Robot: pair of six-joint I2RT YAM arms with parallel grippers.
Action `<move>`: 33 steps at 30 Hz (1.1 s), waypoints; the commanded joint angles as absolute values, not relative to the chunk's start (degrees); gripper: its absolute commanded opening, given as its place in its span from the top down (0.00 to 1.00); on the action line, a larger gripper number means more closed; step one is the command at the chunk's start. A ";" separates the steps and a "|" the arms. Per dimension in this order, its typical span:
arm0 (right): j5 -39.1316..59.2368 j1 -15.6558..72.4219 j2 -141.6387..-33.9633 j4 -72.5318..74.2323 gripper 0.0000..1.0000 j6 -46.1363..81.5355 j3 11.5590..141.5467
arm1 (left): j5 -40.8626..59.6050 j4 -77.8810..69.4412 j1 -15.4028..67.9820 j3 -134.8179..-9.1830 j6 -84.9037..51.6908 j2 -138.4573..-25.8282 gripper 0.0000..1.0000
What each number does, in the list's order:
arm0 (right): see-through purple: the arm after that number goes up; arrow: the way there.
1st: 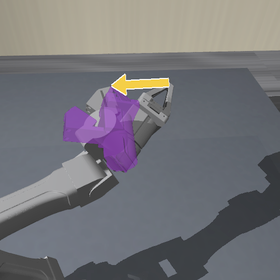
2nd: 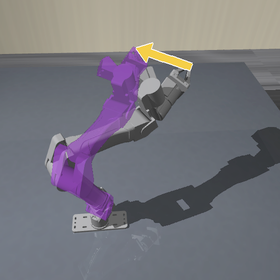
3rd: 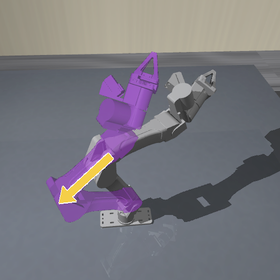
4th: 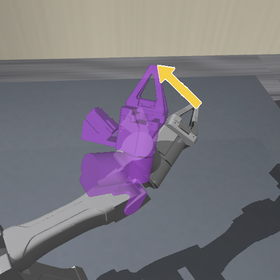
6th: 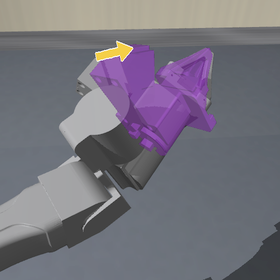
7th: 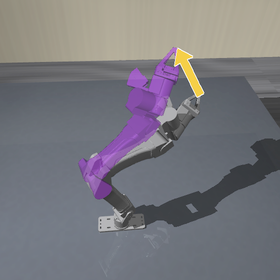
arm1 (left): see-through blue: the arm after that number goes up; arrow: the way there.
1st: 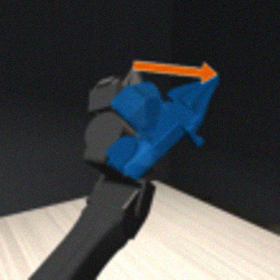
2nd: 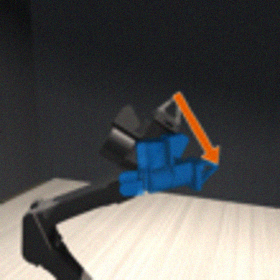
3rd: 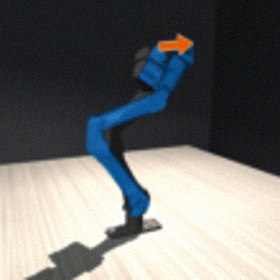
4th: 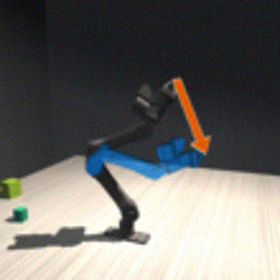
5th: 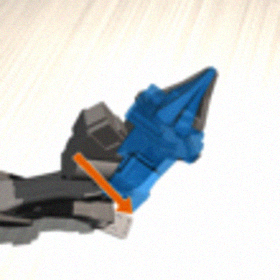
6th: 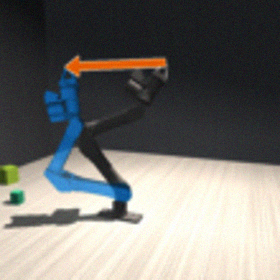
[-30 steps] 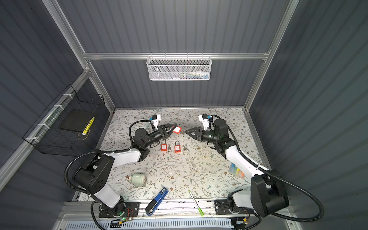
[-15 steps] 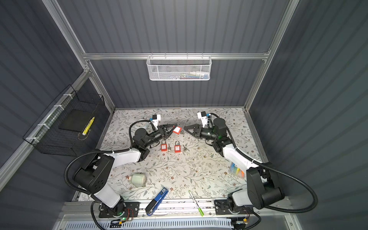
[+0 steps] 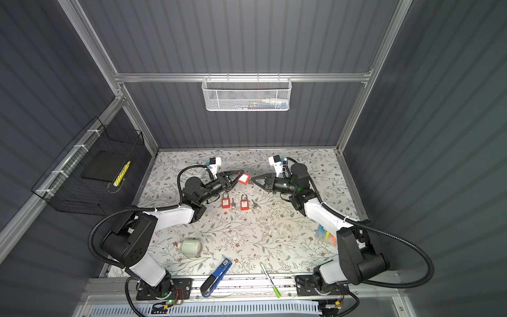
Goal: Lock with the key
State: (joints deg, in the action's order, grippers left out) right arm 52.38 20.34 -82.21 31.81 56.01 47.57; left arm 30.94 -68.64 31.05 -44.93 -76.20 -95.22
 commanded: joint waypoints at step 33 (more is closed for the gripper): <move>55.72 12.62 -69.47 25.82 1.00 51.54 34.66 | 30.65 -72.17 29.76 -46.92 -76.12 -94.83 1.00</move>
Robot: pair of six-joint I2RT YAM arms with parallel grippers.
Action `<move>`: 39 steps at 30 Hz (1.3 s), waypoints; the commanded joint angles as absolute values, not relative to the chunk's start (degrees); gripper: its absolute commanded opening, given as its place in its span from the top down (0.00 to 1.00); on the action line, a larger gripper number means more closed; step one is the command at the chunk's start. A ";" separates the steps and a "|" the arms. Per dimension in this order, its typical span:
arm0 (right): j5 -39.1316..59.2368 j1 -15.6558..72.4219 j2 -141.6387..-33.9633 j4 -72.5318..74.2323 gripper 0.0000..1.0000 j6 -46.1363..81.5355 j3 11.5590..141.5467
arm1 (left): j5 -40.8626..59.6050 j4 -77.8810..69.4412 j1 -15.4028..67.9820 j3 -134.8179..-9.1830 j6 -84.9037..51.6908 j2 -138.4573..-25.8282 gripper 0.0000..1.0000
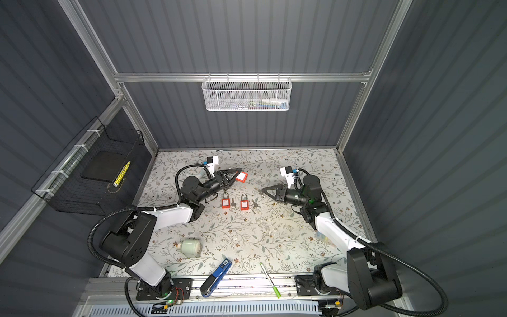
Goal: Lock with the key
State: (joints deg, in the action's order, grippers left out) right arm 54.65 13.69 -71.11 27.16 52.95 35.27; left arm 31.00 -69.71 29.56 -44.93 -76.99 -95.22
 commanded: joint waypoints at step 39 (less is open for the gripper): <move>52.47 -2.27 -62.37 16.61 1.00 48.34 28.06 | 27.83 22.62 43.35 -98.57 -29.92 -129.31 1.00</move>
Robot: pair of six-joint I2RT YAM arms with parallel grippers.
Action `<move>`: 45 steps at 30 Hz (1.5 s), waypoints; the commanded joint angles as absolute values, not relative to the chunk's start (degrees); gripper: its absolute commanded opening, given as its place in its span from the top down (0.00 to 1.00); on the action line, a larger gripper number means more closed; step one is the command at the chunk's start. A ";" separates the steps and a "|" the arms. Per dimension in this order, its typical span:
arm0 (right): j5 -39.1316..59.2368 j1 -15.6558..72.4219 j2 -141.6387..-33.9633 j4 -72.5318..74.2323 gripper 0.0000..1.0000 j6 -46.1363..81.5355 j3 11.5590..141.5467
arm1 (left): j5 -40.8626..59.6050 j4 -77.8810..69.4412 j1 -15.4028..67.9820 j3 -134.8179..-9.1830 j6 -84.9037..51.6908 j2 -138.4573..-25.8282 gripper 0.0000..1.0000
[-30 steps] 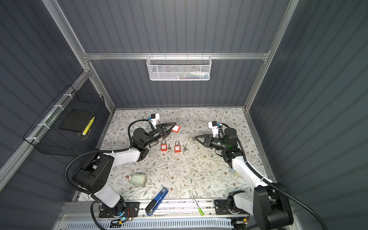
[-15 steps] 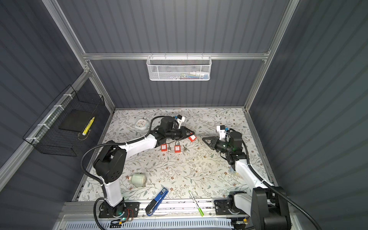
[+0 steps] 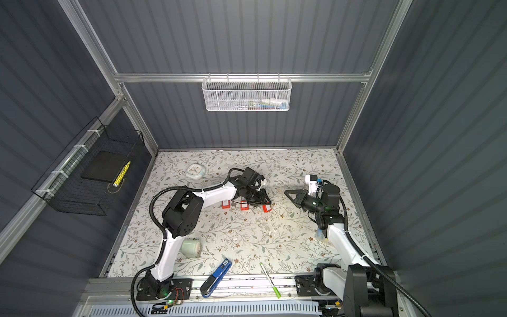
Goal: Lock with the key
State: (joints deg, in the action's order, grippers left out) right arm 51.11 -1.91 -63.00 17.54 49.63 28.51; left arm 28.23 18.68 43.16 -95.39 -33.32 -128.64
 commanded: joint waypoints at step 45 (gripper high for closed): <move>52.32 -2.61 -61.57 12.35 1.00 46.58 28.72 | 20.13 26.15 41.42 -105.77 -27.38 -133.42 0.38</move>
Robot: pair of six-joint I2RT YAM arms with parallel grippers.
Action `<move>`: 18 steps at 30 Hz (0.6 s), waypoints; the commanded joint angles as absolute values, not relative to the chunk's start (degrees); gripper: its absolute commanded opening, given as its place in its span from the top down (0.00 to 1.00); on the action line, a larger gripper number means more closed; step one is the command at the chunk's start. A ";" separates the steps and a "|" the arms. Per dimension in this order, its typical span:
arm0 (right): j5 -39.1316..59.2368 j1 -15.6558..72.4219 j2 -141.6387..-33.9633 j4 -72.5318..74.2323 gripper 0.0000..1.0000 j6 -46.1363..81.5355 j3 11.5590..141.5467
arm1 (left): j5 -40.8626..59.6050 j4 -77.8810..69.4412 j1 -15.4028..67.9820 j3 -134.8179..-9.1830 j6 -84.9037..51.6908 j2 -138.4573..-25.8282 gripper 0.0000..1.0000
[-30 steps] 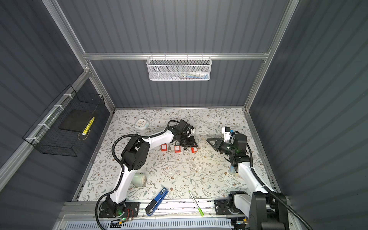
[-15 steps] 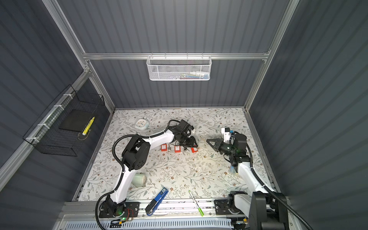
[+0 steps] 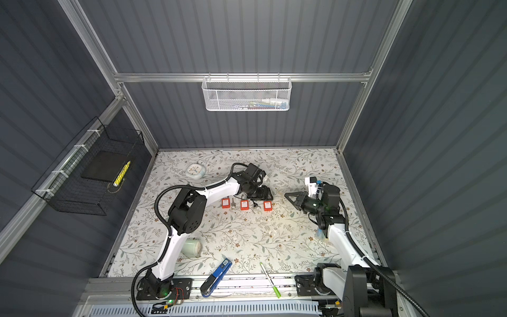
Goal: Lock with the key
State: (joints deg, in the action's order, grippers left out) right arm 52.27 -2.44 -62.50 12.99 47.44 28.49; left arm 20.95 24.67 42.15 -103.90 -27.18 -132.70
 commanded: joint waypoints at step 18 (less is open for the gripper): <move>30.52 0.55 -68.66 18.99 1.00 54.85 20.65 | 15.65 22.09 40.00 -95.77 -26.44 -116.44 0.34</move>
